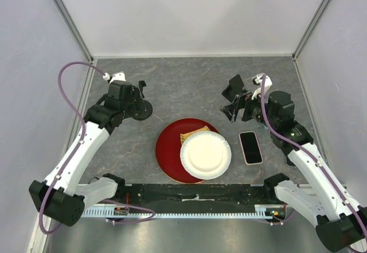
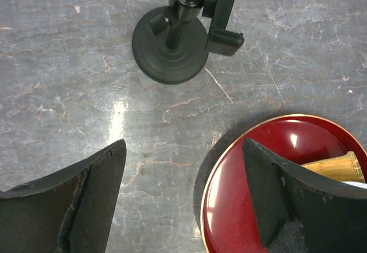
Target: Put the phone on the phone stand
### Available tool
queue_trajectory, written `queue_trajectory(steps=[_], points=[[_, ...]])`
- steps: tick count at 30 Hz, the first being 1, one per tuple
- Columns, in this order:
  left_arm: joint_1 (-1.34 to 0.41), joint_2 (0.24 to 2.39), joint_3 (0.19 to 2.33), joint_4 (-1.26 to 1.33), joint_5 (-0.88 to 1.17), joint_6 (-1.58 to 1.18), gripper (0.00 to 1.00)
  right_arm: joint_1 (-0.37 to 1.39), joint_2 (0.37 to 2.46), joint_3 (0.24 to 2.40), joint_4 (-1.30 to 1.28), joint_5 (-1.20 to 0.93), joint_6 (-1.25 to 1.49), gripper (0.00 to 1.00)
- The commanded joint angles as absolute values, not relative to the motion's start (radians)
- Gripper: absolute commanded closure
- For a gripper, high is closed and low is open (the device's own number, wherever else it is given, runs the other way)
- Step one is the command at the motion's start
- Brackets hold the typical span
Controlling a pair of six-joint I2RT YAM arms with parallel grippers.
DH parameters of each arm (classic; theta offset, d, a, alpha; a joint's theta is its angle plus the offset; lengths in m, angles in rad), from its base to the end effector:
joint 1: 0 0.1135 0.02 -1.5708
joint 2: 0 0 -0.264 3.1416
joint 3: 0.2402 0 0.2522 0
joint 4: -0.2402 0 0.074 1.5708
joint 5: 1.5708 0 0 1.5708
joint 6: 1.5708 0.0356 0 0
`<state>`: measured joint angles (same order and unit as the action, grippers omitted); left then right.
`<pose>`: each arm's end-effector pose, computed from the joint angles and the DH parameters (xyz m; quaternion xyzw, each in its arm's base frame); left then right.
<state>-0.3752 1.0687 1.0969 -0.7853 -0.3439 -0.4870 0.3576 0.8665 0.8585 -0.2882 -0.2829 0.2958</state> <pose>0.2038 -0.0674 0.3380 -0.1181 0.8996 -0.0202 0.4199 0.1820 0.0786 0.3411 -0.1084 0.7927 0.2964 0.5216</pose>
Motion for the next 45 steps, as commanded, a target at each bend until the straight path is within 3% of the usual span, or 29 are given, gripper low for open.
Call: queue_trajectory(steps=[1,11,18,23,29,31,35,36,45], points=[[-0.351,1.156,1.147,-0.669,-0.253,-0.427,0.15,0.362,0.876,0.854,-0.233,-0.31,0.31,0.02],[-0.35,1.342,1.195,-0.586,-0.31,-0.371,0.23,0.362,0.891,0.864,-0.308,-0.204,0.245,0.02],[-0.351,1.385,1.218,-0.497,-0.371,-0.279,0.24,0.362,0.922,0.857,-0.319,-0.173,0.221,0.02],[-0.351,1.428,1.243,-0.489,-0.37,-0.258,0.32,0.362,0.954,0.847,-0.305,-0.166,0.216,0.02],[-0.351,1.424,1.218,-0.431,-0.359,-0.241,0.53,0.362,0.991,0.845,-0.293,-0.149,0.215,0.02],[-0.351,1.424,1.218,-0.43,-0.374,-0.224,0.68,0.364,1.0,0.845,-0.287,-0.152,0.222,0.02],[-0.354,1.402,1.16,-0.391,-0.345,-0.204,0.87,0.368,1.005,0.842,-0.269,-0.198,0.244,0.02],[-0.356,1.396,1.148,-0.385,-0.331,-0.201,0.98,0.373,1.002,0.839,-0.262,-0.207,0.255,0.02],[-0.359,1.335,1.115,-0.33,-0.031,-0.16,0.98,0.411,1.045,0.856,-0.262,-0.184,0.333,0.02]])
